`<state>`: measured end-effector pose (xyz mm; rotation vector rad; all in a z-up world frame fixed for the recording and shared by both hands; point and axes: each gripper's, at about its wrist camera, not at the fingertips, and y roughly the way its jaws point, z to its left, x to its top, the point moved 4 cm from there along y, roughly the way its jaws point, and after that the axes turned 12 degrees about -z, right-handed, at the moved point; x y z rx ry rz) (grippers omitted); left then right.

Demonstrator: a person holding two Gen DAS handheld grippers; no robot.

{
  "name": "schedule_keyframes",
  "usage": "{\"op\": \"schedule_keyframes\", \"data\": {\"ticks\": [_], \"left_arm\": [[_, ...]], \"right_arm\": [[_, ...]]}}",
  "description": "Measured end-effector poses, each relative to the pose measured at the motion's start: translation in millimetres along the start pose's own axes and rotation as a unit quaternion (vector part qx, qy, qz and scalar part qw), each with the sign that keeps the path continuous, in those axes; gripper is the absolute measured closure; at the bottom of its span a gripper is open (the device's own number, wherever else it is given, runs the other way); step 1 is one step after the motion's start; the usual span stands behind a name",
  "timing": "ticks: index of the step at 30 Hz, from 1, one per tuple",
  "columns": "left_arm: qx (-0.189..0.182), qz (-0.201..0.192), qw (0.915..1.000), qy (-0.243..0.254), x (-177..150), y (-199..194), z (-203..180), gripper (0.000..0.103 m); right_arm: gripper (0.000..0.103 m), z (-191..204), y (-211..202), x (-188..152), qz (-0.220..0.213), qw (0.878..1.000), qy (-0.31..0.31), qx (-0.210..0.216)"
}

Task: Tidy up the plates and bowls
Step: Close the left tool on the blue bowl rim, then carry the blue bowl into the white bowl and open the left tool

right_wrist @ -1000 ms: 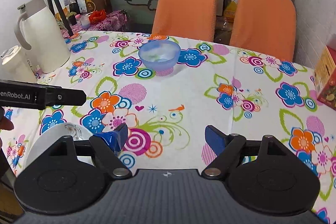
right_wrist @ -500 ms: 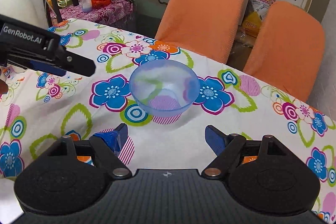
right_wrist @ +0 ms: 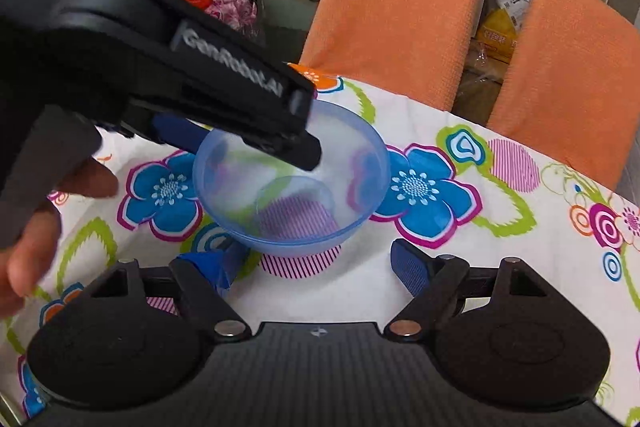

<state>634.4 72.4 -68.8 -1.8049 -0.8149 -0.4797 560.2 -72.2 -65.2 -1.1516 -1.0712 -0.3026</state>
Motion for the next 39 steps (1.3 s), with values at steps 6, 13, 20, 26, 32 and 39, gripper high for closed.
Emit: {"op": "schedule_keyframes", "data": {"ticks": [6,13,20,26,32,39], "left_arm": [[-0.004,-0.015,0.9998,0.013,-2,2,-1,0.037],[-0.004,-0.018,0.9994,0.029,-4,2,-4,0.039],[-0.016,-0.009,0.9973,0.071,-8,-2,-9,0.085],[-0.043,-0.026,0.997,0.059,-11,-46,-19,0.085],[-0.066,-0.05,0.994,0.072,-25,-120,-57,0.085],[-0.101,-0.045,0.988,0.108,-95,-202,-111,0.083]], "right_arm": [[0.033,1,-7,-11,-0.05,0.999,-0.005,0.009],[0.03,6,-1,-1,-0.047,0.999,-0.001,0.012],[0.035,14,-5,6,-0.09,0.996,-0.015,0.025],[0.034,26,-51,12,-0.119,0.992,-0.035,0.024],[0.034,45,-126,12,-0.134,0.989,-0.058,0.008],[0.033,82,-227,-40,-0.118,0.992,-0.038,-0.008]]}}
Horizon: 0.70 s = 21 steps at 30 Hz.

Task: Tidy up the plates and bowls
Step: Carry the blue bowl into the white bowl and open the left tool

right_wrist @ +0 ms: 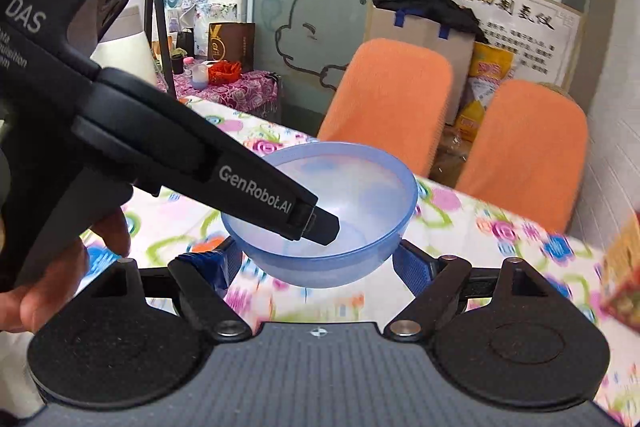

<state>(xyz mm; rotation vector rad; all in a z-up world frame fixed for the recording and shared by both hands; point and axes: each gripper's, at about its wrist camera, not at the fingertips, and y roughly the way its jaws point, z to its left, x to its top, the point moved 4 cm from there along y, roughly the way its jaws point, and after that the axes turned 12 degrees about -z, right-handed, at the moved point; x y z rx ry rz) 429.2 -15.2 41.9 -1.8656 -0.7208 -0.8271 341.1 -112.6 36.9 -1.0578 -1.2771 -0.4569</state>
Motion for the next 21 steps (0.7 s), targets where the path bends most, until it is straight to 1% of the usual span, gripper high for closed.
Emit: {"op": "schedule_keyframes", "data": {"ticks": [4,8,12,14,15,17,18,20,21], "left_arm": [[-0.026,0.022,0.9994,0.013,-52,-20,-39,0.082],[-0.027,0.047,0.9977,0.041,-100,-29,-64,0.082],[-0.02,0.057,0.9965,0.057,-126,-31,-71,0.081],[-0.017,0.059,0.9963,0.061,-133,-27,-71,0.071],[-0.015,0.059,0.996,0.065,-135,-26,-71,0.063],[-0.016,0.052,0.9959,0.073,-136,-23,-71,0.055],[-0.013,0.05,0.9959,0.075,-135,-23,-71,0.049],[-0.009,0.047,0.9964,0.07,-132,-23,-68,0.047],[-0.01,0.045,0.9969,0.063,-131,-24,-65,0.045]], "right_arm": [[0.033,0,-45,-36,0.021,0.999,0.021,-0.024],[0.033,4,-66,-70,0.039,0.997,0.049,-0.037],[0.033,7,-75,-92,0.042,0.996,0.074,-0.034],[0.033,7,-81,-99,0.035,0.996,0.078,-0.033],[0.033,7,-82,-101,0.035,0.996,0.074,-0.035],[0.034,7,-85,-104,0.034,0.997,0.066,-0.037],[0.034,6,-87,-107,0.037,0.996,0.065,-0.042],[0.034,4,-92,-110,0.043,0.996,0.065,-0.049],[0.034,3,-96,-112,0.043,0.995,0.068,-0.05]]}}
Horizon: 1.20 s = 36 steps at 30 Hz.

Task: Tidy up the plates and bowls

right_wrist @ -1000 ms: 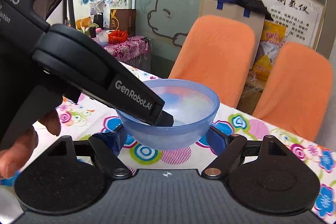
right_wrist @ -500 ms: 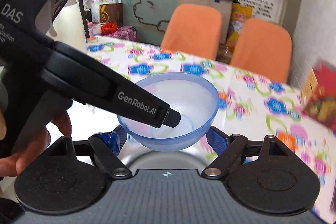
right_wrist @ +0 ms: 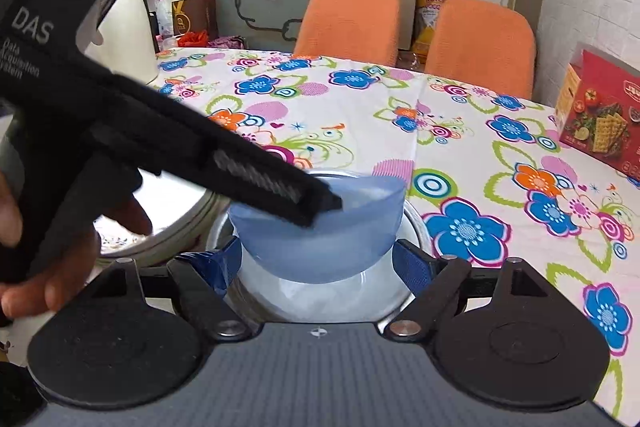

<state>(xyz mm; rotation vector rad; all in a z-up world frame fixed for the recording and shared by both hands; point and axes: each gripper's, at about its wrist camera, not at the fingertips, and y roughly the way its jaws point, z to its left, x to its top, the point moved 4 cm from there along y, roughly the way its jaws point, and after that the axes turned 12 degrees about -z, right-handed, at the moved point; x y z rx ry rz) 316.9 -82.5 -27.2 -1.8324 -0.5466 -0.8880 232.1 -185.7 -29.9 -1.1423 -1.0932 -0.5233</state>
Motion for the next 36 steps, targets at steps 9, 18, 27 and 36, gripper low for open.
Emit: {"op": "schedule_keyframes", "data": {"ticks": [9,18,27,36], "left_arm": [[-0.008,-0.032,0.9978,-0.058,7,-25,31,0.027],[0.003,-0.028,0.9984,-0.049,-7,-28,32,0.026],[0.01,-0.018,0.999,-0.038,-11,-18,31,0.024],[0.026,-0.026,0.9993,-0.011,1,-9,33,0.021]], "right_arm": [[0.033,-19,-46,-17,-0.036,0.997,0.074,-0.013],[0.033,-46,-51,-44,-0.08,0.967,0.236,-0.053],[0.033,-60,-33,-42,-0.071,0.962,0.256,-0.06],[0.033,-57,-8,-22,-0.058,0.974,0.215,-0.046]]}}
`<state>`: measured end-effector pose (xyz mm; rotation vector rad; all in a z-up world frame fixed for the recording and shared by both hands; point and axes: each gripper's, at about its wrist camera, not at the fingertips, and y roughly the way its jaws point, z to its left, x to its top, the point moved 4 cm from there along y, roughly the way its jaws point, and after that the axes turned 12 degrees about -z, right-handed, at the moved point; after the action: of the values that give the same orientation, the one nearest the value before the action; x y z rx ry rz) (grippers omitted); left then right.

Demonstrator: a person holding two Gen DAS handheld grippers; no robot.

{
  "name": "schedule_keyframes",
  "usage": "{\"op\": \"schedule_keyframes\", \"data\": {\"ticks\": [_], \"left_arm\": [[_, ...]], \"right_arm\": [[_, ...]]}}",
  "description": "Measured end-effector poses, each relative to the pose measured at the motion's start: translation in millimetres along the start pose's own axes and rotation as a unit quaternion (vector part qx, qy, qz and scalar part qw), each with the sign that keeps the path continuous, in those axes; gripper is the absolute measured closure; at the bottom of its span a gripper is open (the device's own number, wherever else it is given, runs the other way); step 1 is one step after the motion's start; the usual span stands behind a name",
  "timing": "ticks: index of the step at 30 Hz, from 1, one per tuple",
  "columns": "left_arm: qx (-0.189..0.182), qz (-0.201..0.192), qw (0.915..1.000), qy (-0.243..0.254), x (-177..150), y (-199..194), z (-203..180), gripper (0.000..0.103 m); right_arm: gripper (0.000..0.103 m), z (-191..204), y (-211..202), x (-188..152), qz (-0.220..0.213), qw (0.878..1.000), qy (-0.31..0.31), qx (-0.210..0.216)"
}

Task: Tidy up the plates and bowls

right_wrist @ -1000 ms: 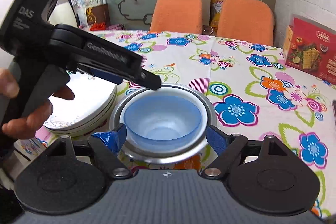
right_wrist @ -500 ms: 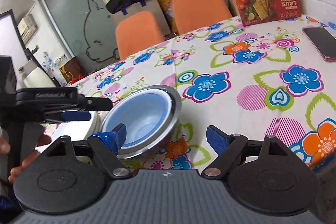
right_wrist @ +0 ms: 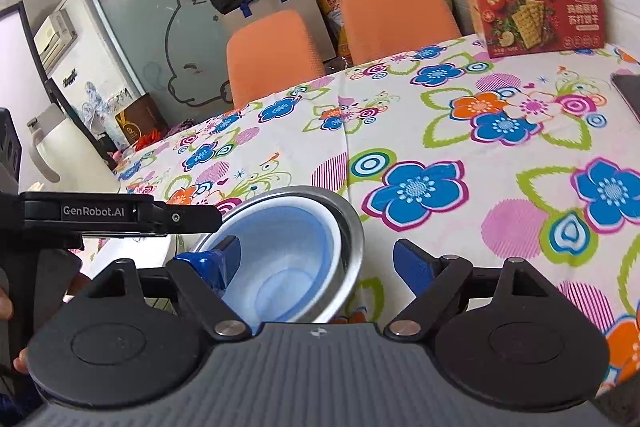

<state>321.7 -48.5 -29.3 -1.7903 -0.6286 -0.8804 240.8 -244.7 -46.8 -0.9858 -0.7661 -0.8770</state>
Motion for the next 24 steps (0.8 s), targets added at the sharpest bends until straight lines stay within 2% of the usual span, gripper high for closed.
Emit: {"op": "schedule_keyframes", "data": {"ticks": [6,9,11,14,16,20,24], "left_arm": [[0.002,0.001,0.9997,0.026,5,6,-2,0.02],[-0.018,0.013,0.9985,0.051,11,12,-4,0.02],[-0.047,0.017,0.9963,0.07,19,15,-5,0.02],[-0.099,0.035,0.9881,0.112,26,21,-9,0.018],[-0.117,0.048,0.9803,0.151,24,27,-14,0.018],[-0.127,0.065,0.9634,0.227,12,39,-23,0.018],[-0.122,0.093,0.9592,0.238,0,57,-21,0.018]], "right_arm": [[0.033,1,8,2,0.004,1.0,-0.014,-0.004],[0.032,1,10,0,0.012,1.0,-0.014,-0.008],[0.032,2,9,-1,0.014,1.0,-0.016,-0.01],[0.032,4,10,-2,0.018,1.0,-0.02,-0.014],[0.032,4,11,-4,0.02,0.999,-0.026,-0.019],[0.032,6,19,-11,0.038,0.998,-0.04,-0.032],[0.032,5,26,-20,0.054,0.996,-0.045,-0.046]]}}
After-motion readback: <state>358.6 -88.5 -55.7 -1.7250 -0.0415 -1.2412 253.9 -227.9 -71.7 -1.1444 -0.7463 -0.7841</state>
